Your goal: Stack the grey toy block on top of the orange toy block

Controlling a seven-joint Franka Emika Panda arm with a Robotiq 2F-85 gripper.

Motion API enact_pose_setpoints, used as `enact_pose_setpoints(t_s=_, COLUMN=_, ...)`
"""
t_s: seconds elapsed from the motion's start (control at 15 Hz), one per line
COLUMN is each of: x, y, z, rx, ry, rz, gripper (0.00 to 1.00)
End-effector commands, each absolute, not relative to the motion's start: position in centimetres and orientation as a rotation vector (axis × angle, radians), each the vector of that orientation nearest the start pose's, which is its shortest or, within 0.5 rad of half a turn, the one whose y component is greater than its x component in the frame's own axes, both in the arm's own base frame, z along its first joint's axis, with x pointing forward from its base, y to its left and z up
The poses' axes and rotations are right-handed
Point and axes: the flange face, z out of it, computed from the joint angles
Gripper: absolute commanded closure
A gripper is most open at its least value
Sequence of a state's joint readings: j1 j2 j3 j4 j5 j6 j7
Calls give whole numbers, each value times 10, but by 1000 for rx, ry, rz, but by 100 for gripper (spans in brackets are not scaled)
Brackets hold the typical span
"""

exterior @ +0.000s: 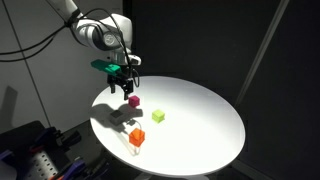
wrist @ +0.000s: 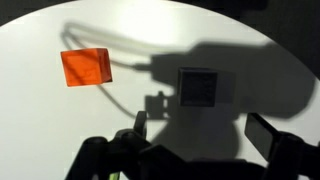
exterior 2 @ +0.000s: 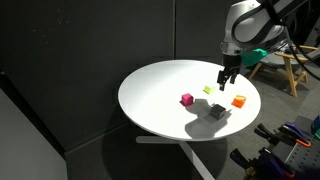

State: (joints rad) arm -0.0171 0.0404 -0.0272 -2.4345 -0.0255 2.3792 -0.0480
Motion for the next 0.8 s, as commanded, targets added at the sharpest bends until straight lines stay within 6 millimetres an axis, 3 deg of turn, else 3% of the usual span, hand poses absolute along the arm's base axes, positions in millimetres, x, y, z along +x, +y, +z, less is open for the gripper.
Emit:
enact_pose_setpoints(t_s=0.0, x=490, y=-18, z=266, rx=-3154, ry=-8, rz=124, gripper=0)
enact_pose_setpoints(t_s=0.73, x=497, y=-1, z=227, rx=-3153, ry=121, rz=84, gripper=0)
